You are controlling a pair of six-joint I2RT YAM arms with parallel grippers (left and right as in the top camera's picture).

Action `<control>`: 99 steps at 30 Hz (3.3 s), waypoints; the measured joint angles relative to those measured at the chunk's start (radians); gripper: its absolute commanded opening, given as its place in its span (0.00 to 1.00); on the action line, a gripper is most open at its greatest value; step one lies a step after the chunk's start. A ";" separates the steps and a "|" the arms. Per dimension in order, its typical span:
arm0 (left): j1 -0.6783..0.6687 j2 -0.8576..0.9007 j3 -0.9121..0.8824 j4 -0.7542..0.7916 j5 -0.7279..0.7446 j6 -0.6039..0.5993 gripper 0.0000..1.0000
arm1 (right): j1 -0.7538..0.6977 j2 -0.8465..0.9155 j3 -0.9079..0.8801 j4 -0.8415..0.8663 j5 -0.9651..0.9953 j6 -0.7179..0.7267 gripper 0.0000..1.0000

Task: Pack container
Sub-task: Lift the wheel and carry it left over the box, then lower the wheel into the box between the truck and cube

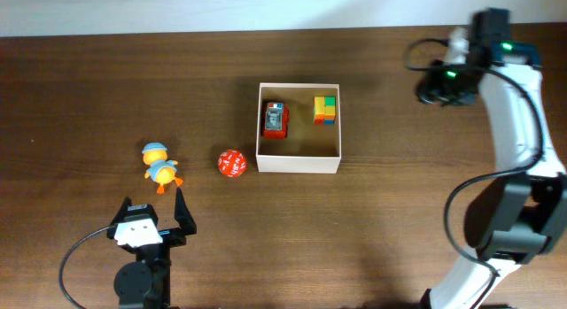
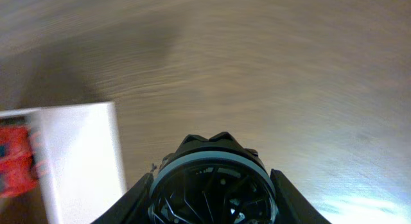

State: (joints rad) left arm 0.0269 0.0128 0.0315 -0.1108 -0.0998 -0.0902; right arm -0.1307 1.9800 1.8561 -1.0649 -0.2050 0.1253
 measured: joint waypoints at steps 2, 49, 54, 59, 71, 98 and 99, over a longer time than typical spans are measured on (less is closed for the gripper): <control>0.000 0.000 0.000 0.000 0.000 0.000 0.99 | 0.064 0.000 0.020 -0.002 0.000 -0.004 0.40; 0.000 0.000 0.000 0.000 0.000 0.000 0.99 | 0.584 0.279 0.026 0.258 0.173 0.142 0.36; 0.000 0.000 0.000 0.000 0.000 0.000 0.99 | 0.584 0.284 0.026 0.269 0.190 0.141 0.36; 0.000 0.000 0.000 0.000 0.000 0.000 0.99 | 0.584 0.293 0.026 0.274 0.210 0.141 0.36; 0.000 0.000 0.000 0.000 0.000 0.000 0.99 | 0.584 0.304 0.026 0.282 0.224 0.141 0.39; 0.000 0.000 0.000 0.000 0.000 0.000 0.99 | 0.584 0.304 0.026 0.288 0.225 0.148 0.52; 0.000 0.000 0.000 0.000 0.000 0.000 0.99 | 0.584 0.304 0.026 0.288 0.225 0.148 0.52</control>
State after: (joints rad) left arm 0.0269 0.0128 0.0315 -0.1108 -0.1001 -0.0902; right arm 0.4534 2.2845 1.8820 -0.7765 0.0196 0.2733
